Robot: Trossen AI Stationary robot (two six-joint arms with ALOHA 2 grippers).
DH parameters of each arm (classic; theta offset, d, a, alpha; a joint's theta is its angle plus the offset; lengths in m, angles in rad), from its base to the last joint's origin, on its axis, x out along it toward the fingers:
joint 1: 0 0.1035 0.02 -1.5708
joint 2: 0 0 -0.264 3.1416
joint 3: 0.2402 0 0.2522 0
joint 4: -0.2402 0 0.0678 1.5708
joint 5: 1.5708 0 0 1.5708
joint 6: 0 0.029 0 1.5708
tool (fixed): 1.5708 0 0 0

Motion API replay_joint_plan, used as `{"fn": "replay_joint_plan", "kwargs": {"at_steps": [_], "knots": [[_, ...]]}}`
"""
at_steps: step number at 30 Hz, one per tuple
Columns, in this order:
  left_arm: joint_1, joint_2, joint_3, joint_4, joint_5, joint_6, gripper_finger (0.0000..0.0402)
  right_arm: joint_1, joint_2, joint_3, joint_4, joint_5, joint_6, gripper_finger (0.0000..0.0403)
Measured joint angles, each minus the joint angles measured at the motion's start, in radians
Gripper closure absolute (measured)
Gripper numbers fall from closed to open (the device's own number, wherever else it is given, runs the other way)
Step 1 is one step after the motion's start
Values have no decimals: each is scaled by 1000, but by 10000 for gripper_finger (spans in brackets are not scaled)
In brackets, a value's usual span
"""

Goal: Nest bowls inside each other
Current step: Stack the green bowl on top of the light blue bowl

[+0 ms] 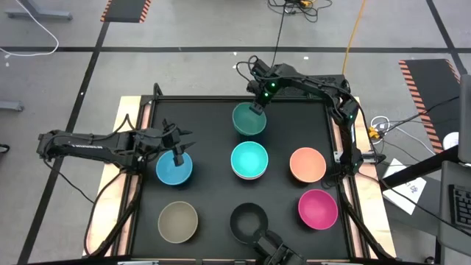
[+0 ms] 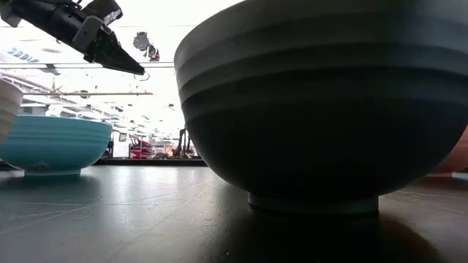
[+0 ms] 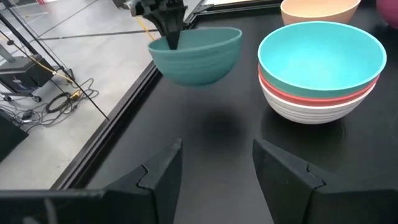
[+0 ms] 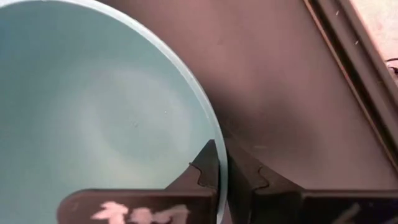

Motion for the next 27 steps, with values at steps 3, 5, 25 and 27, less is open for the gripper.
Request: {"fn": "replay_joint_plan", "kwargs": {"at_steps": [3, 5, 25, 27], "knots": [[0, 0, 0, 0, 12, -5, 204, 3, 0, 66, -61, 1, -1, 401], [0, 0, 0, 0, 25, -7, 204, 9, 0, 112, -105, 20, -3, 402], [0, 0, 0, 2, 52, -22, 204, 232, 0, 266, -376, 132, -19, 402], [0, 0, 0, 2, 52, -22, 204, 248, 0, 266, -373, 156, -5, 402]]}}
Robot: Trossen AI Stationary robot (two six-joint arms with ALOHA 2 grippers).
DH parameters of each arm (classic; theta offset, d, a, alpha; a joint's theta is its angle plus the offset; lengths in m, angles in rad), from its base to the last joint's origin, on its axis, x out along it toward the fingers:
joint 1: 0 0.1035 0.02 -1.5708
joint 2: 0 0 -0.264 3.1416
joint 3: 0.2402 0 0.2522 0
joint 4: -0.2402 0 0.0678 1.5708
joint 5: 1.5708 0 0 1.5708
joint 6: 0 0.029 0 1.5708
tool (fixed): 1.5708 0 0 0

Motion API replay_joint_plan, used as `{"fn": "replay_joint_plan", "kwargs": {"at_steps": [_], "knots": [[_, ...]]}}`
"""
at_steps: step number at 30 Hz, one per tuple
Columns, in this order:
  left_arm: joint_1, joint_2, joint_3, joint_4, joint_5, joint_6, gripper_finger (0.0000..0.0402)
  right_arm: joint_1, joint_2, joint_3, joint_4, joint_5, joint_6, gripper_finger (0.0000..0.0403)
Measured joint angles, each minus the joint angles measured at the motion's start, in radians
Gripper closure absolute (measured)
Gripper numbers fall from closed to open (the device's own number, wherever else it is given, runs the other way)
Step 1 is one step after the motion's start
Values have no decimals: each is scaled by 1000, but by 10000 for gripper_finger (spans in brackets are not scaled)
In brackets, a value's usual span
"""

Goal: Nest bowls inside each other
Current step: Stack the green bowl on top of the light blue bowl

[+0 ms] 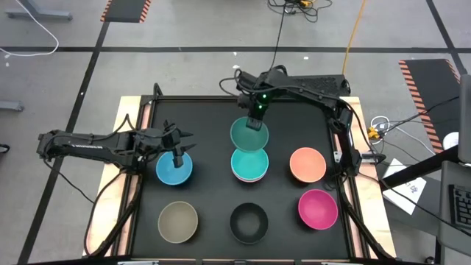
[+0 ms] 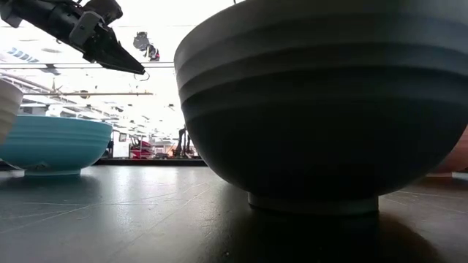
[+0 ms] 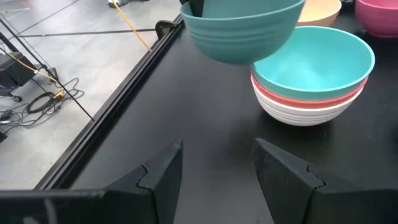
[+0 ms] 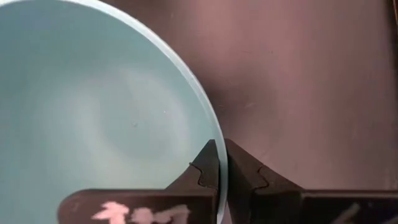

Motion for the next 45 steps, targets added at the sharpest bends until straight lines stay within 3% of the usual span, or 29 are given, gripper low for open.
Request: {"fn": "replay_joint_plan", "kwargs": {"at_steps": [8, 38, 45], "knots": [[0, 0, 0, -5, 0, 0, 204, 39, 0, 0, -32, 56, 24, 403], [-59, 0, 0, -21, 8, -17, 204, 193, 0, -4, -74, 41, 98, 403], [-77, 0, 0, -20, 8, -31, 204, 198, -1, -108, 5, 19, 132, 403]]}}
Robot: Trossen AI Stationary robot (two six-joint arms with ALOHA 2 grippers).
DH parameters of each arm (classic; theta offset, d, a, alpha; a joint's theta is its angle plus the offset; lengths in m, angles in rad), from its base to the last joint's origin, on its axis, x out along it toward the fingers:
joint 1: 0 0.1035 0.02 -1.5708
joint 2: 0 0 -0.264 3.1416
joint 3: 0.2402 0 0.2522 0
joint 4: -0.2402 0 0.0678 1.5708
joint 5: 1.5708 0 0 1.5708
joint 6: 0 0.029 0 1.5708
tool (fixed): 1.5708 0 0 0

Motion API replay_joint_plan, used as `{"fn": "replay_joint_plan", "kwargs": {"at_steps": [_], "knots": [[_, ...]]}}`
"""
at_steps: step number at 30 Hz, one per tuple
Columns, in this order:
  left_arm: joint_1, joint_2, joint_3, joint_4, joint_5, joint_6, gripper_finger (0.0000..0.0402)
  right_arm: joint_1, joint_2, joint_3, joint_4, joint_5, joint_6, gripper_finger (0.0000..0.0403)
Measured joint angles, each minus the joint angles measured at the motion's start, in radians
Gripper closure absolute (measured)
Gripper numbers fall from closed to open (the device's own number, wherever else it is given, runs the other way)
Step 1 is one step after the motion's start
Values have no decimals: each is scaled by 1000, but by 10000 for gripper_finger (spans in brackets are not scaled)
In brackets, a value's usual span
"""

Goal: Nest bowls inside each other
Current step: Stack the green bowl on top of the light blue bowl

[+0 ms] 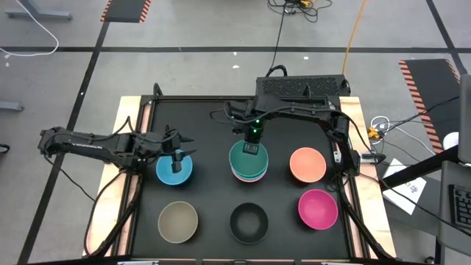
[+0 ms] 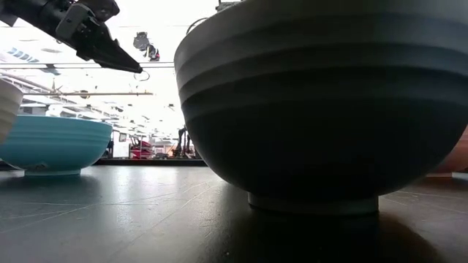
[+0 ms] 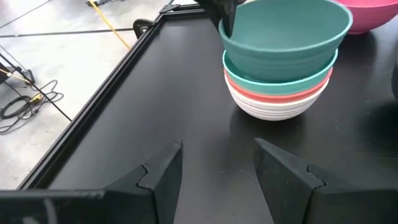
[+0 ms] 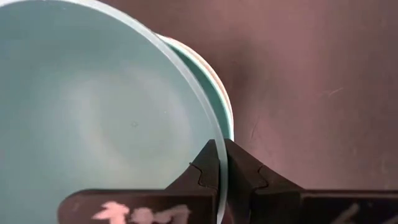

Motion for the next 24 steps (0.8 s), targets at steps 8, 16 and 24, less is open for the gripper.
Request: {"fn": "replay_joint_plan", "kwargs": {"at_steps": [8, 16, 24], "knots": [[-20, 0, 0, 1, 0, -4, 204, 0, 0, -42, 42, 0, 2, 403], [-34, 0, 0, 2, 0, -4, 204, 0, 0, -42, 36, -26, -1, 403], [-34, 0, 0, 3, -1, 0, 204, -1, 0, -100, 67, -25, 4, 403]]}}
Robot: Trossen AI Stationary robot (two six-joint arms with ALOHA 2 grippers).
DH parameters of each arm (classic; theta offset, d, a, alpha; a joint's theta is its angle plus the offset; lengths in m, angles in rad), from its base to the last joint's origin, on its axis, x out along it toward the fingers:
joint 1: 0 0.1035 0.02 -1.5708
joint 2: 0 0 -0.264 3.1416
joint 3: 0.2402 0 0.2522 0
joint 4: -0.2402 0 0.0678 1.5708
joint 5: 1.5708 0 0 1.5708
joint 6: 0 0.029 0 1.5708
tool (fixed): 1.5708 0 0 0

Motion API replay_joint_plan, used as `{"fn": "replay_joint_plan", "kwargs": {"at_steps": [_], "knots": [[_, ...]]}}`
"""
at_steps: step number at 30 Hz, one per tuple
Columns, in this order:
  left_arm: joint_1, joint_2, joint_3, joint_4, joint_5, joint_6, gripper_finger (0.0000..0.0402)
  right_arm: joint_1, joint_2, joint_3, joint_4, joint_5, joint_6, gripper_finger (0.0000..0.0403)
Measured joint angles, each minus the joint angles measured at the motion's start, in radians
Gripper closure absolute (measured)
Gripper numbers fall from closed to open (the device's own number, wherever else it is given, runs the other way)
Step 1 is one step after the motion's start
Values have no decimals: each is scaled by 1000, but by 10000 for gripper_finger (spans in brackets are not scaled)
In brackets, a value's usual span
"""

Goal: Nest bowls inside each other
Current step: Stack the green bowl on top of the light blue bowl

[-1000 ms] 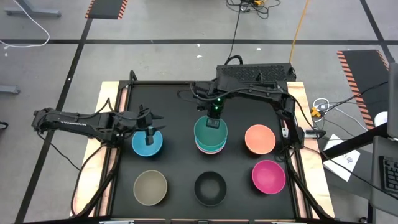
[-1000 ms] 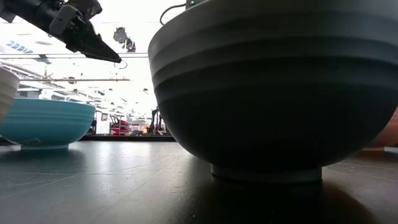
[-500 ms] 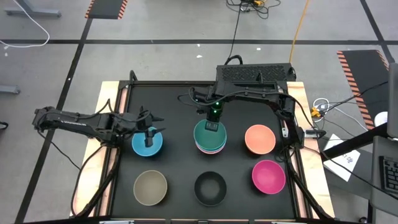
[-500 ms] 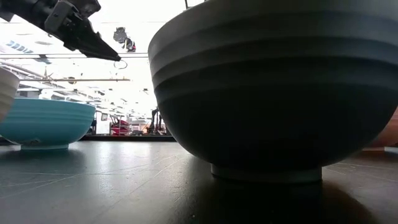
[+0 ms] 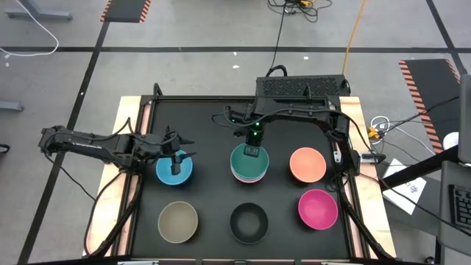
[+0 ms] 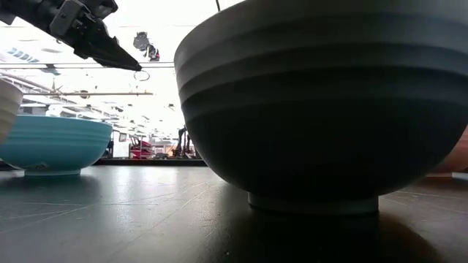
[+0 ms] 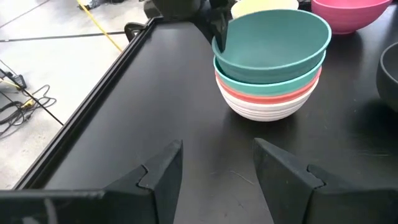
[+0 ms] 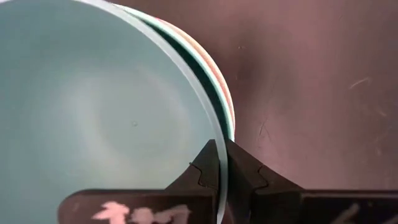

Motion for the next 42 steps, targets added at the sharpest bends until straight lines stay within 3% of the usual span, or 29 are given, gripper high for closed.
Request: {"fn": "replay_joint_plan", "kwargs": {"at_steps": [16, 28, 42], "knots": [[0, 0, 0, 5, -1, -3, 204, 10, -5, -89, 106, -6, 18, 403], [0, 0, 0, 5, -1, -3, 204, 71, -2, -90, 127, 214, 52, 403], [0, 0, 0, 4, -1, -8, 204, 72, -1, -91, 86, 254, 78, 403]]}}
